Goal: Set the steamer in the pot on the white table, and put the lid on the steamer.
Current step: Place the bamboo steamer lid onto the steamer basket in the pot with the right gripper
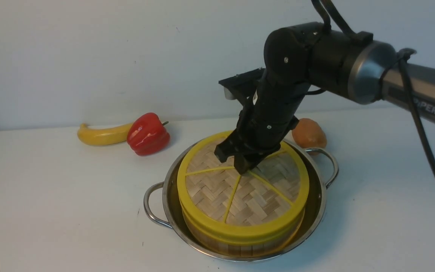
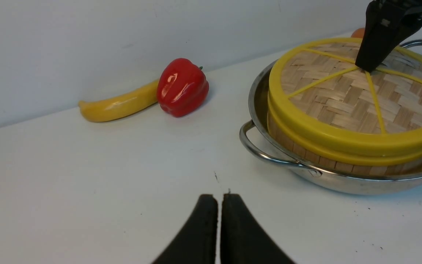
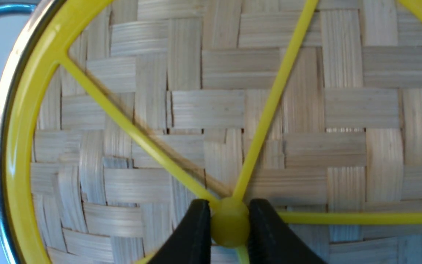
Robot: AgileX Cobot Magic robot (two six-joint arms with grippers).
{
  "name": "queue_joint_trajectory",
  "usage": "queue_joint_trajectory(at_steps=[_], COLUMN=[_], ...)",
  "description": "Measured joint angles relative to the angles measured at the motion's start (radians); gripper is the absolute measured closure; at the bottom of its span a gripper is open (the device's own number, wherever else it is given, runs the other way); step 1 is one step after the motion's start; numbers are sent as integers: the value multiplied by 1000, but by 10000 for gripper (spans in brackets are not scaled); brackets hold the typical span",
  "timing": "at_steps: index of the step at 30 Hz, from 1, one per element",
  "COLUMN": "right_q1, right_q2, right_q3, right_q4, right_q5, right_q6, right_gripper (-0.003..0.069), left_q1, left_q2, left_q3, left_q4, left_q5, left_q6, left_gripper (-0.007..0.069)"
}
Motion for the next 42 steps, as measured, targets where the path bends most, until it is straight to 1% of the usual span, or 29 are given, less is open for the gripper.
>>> queue_joint_trajectory(at_steps=[10, 34, 42], right_q1=[0, 14, 15], right_q2=[0, 0, 0], right_q3=[0, 0, 0], right_q4=[21, 3, 30], right_q5=[4, 4, 1], right_q6=[-43, -62, -73], right_gripper=[515, 515, 515], left_q1=[0, 0, 0], left_q2=[0, 0, 0], left_q3=[0, 0, 0], left_q4=[0, 0, 0], left_q5=[0, 0, 0], left_q6=[0, 0, 0], left_gripper=[615, 615, 615])
